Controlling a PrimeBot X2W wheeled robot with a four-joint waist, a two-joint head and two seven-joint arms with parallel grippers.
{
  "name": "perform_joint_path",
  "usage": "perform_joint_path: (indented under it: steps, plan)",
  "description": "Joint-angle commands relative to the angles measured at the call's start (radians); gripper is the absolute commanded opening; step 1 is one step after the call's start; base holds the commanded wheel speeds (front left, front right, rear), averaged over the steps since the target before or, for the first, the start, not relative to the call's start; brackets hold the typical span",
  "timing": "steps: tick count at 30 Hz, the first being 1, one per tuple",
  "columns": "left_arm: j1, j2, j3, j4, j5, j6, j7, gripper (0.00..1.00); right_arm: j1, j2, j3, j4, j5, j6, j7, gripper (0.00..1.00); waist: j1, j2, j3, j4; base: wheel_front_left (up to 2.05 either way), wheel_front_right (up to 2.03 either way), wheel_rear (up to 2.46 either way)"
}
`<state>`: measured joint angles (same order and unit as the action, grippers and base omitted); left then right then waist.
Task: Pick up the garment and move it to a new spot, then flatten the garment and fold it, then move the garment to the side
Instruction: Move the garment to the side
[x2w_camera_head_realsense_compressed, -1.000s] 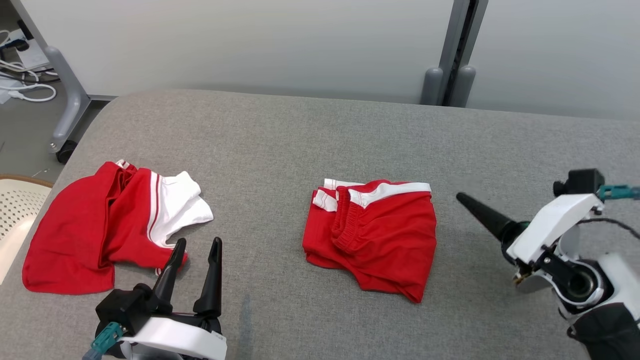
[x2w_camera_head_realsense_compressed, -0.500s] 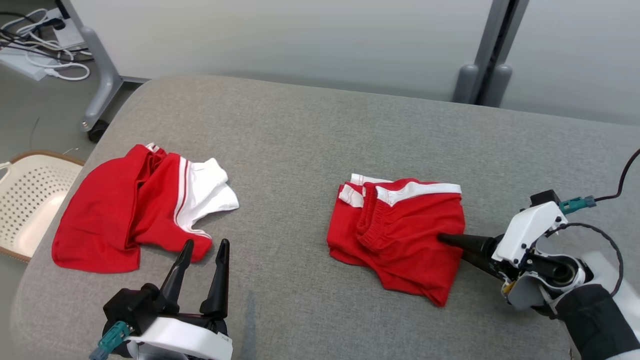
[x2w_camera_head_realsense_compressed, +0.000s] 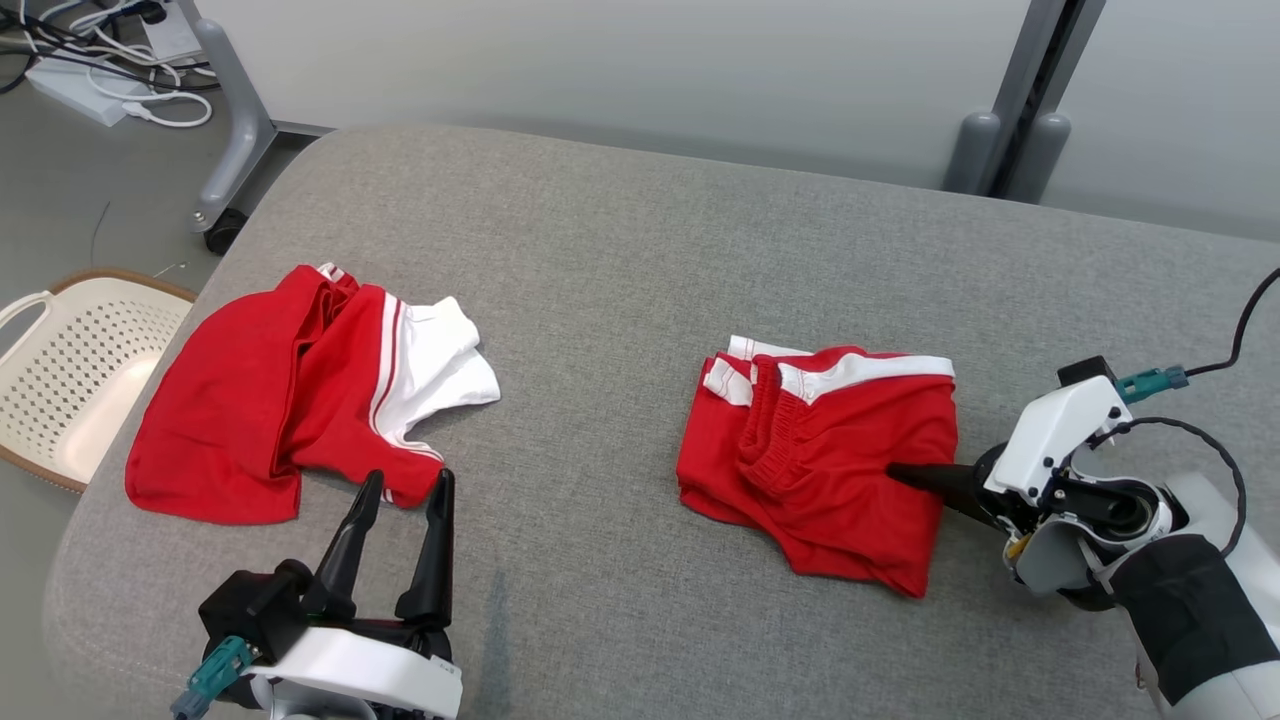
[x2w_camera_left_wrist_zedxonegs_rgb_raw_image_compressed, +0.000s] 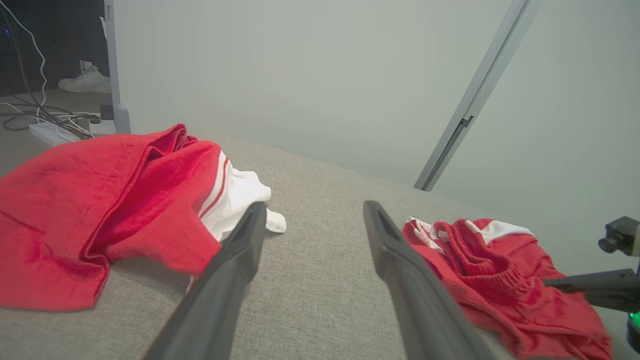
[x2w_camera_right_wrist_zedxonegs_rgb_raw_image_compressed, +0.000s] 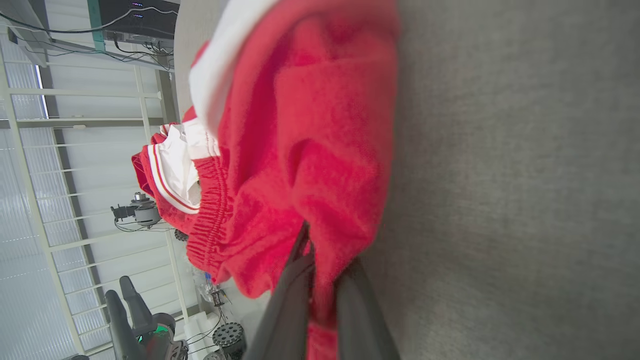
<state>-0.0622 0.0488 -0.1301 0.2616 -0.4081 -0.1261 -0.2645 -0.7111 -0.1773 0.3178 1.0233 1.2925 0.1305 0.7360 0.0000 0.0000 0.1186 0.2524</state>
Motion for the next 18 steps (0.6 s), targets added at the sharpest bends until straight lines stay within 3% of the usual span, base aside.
perform_joint_path:
  steps: [1, 10, 18]
  plan:
    - [-0.009, 0.003, 0.006, -0.002, 0.000, 0.002, -0.002, 1.00, -0.004, -0.008, 0.000, -0.017, 0.006, 0.001, -0.003, 0.00, 0.0000, 0.0000, -0.003, -0.008, 0.00, 0.00, 0.00]
    - [-0.011, 0.003, 0.005, -0.004, 0.015, 0.001, -0.002, 1.00, 0.014, -0.039, 0.032, -0.151, -0.001, 0.001, -0.025, 0.00, 0.0000, 0.0000, -0.012, -0.066, 0.00, 0.00, 0.00]
    - [-0.063, 0.004, -0.068, -0.014, 0.005, -0.004, -0.002, 1.00, -0.003, -0.144, 0.117, -0.294, -0.060, 0.001, -0.053, 0.00, 0.0000, 0.0000, 0.012, -0.162, 0.00, 0.00, 0.00]
